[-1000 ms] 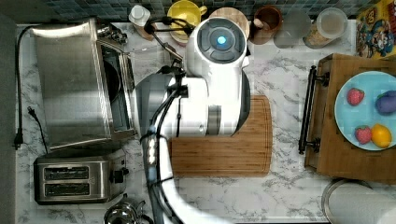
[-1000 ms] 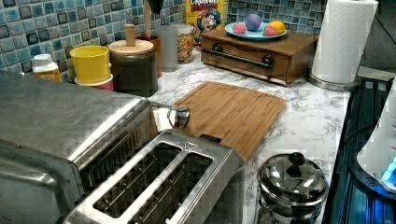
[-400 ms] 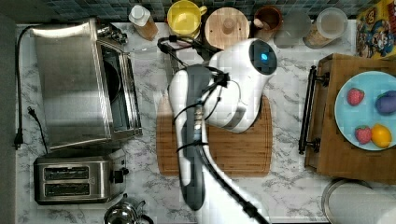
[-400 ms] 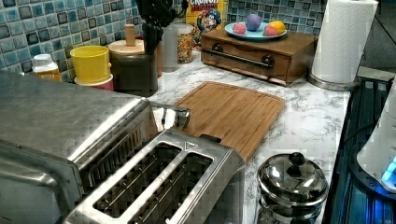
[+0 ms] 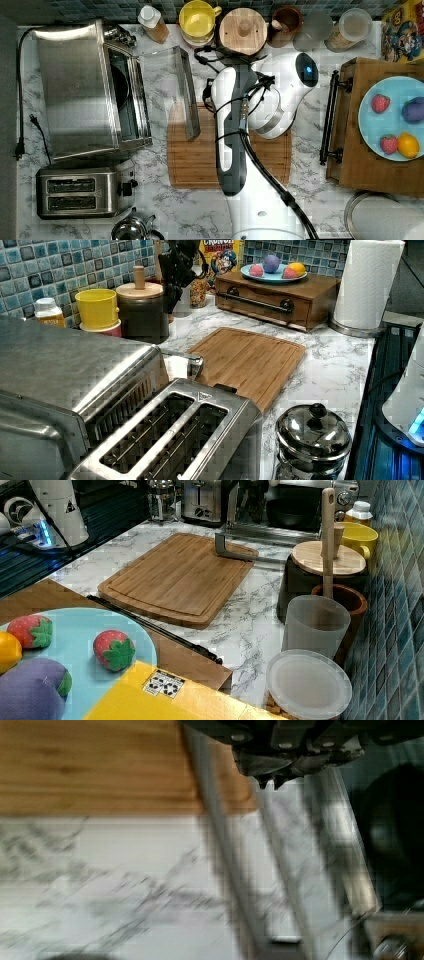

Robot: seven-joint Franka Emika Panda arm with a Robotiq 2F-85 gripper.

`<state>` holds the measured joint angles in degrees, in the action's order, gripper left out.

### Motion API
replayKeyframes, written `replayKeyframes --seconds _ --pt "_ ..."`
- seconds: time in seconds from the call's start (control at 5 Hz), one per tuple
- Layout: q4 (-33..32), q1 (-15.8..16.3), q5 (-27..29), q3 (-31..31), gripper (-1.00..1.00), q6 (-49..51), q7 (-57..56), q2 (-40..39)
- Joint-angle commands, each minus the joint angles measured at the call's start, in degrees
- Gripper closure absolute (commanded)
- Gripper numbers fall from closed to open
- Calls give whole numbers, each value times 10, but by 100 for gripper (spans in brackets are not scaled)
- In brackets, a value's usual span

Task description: Close the oven.

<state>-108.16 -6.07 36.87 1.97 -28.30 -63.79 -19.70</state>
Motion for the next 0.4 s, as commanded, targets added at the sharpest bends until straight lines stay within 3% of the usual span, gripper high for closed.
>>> replayKeyframes --seconds 0.2,0.4 --pt "39 -7 64 -39 100 -26 -142 -62" --pt "56 -20 80 -45 100 -17 -172 -80"
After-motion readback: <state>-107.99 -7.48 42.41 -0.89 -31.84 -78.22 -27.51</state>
